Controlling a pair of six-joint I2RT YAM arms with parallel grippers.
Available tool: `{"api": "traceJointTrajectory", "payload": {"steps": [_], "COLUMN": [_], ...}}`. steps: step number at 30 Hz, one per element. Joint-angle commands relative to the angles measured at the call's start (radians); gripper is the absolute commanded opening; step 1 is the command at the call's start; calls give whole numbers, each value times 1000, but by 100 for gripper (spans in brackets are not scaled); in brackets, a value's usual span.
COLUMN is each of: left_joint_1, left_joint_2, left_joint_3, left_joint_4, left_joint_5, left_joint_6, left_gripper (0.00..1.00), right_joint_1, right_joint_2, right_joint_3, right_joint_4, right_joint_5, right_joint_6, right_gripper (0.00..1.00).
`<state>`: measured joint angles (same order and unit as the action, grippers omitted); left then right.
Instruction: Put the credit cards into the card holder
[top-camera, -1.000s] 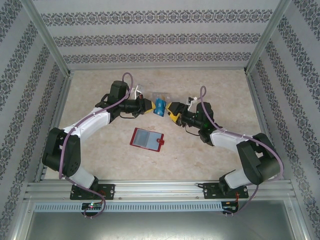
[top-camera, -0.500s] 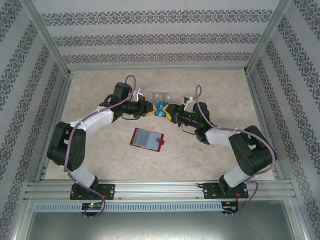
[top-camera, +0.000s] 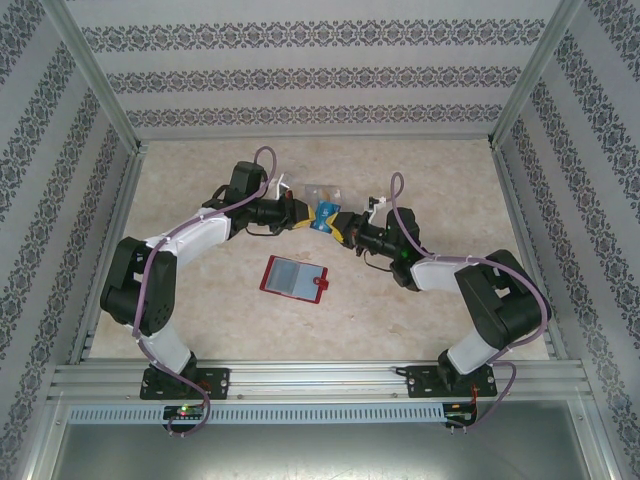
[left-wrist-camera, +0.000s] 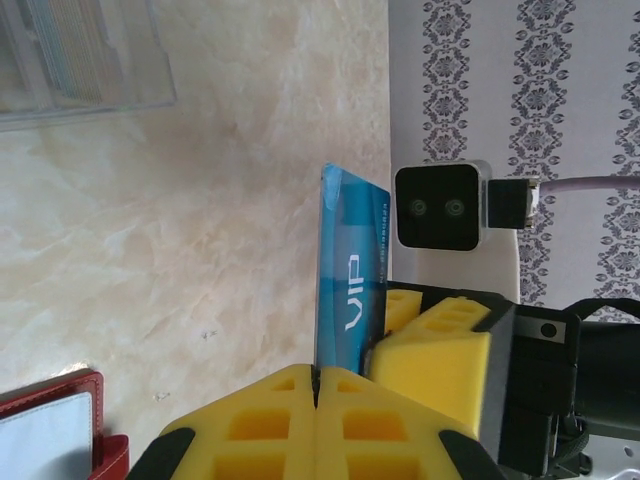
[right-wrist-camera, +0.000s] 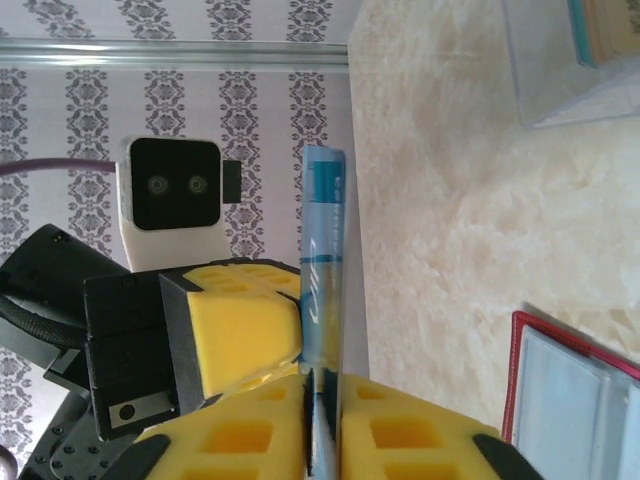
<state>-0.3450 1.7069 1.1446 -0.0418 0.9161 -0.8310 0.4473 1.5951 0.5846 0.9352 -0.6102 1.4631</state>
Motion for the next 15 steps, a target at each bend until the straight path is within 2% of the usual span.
{"api": "traceJointTrajectory", "payload": {"steps": [1,2,3,4,5,6,10,13,15], "left_joint_1": [-4,-4,-5,-4,-3,-1,20,36,36], "left_joint_2": [13,13,12,9,2,-5,-82,-162,-206], "left_joint_3": [12,7,5,-1,-8,-13,-55,-119,-167], "left_joint_4": [-48,-48,-55,-65,-86,-120,-303,-430,-487], "left_joint_5": [-5,-8,-10,-15,-26,-46,-181,-336,-438], "left_joint_6": [46,44,47,53,67,92,189,247,280], "left_gripper": [0,0,5,14,29,37,43,47,56], "right_joint_1": [0,7,17,30,54,84,234,320,365], "right_joint_2": [-19,-25,-30,-37,-47,-60,-85,-49,-17], "right_joint_3": [-37,-60,-84,-101,-117,-128,-170,-173,-174], "right_joint_4": [51,51,50,47,34,-7,-83,-69,-47], "right_joint_5": [-20,-10,4,16,37,66,234,291,325], "right_joint_6": [-34,-39,-44,-54,-78,-107,-129,-111,-103], "right_gripper": [3,0,0,0,0,0,0,0,0]}}
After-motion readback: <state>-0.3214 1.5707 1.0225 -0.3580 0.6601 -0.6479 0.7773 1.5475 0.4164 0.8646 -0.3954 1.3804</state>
